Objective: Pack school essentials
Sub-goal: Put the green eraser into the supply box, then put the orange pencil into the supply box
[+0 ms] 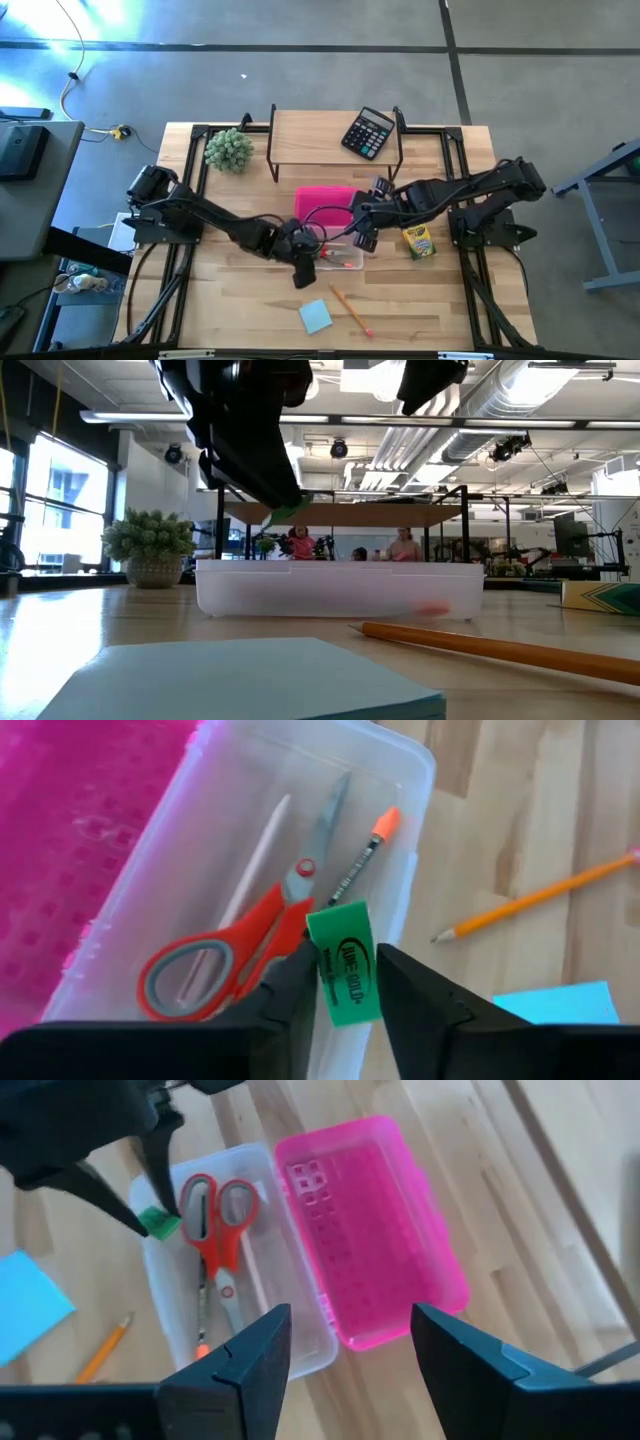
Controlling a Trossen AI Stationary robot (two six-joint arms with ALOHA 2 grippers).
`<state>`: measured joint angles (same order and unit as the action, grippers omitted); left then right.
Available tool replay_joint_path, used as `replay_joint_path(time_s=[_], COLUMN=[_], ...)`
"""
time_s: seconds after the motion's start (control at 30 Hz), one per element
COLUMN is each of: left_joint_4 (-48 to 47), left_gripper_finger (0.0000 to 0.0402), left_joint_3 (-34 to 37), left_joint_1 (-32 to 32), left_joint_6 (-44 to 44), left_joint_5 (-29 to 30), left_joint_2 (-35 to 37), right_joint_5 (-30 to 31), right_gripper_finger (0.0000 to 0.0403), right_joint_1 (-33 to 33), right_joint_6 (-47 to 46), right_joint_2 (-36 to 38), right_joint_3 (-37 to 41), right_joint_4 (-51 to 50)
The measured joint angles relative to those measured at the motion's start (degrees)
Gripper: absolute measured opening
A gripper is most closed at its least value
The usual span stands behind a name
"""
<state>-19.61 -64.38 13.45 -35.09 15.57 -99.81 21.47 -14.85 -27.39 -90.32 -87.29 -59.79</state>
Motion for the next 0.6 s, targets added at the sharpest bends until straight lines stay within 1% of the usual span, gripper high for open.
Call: replay_joint_path(time_s=[0.23, 0.3, 0.43, 0.53, 0.6], left_joint_4=[0.1, -0.5, -2.5, -3.7, -6.4], left_gripper_finger=[0.016, 0.0171, 0.0179, 0.0176, 0.0172], left_joint_3=[0.0, 0.0, -0.1, 0.0, 0.0], left_joint_1=[-0.3, -0.9, -2.6, -3.2, -3.3], left_joint_6=[2.5, 3.0, 4.1, 5.3, 5.9], left_joint_5=[-0.4, -2.4, -7.6, -8.1, -7.4], left_joint_2=[0.6, 1.0, 2.6, 4.5, 6.5], right_joint_5=[0.3, 1.8, 2.4, 2.6, 3.7], right_gripper_finger=[0.0197, 0.0197, 0.0197, 0.0197, 0.0197], right_joint_1=[-5.0, -6.9, -10.7, -13.5, -14.8], right_joint_6=[-7.1, -10.1, -15.1, -18.4, -20.4], right_joint_2=[0.0, -0.5, -2.5, -4.6, -6.1], right_joint_3=[0.0, 0.0, 0.0, 0.0, 0.0], right_joint_4=[0.0, 0.0, 0.2, 1.5, 2.7])
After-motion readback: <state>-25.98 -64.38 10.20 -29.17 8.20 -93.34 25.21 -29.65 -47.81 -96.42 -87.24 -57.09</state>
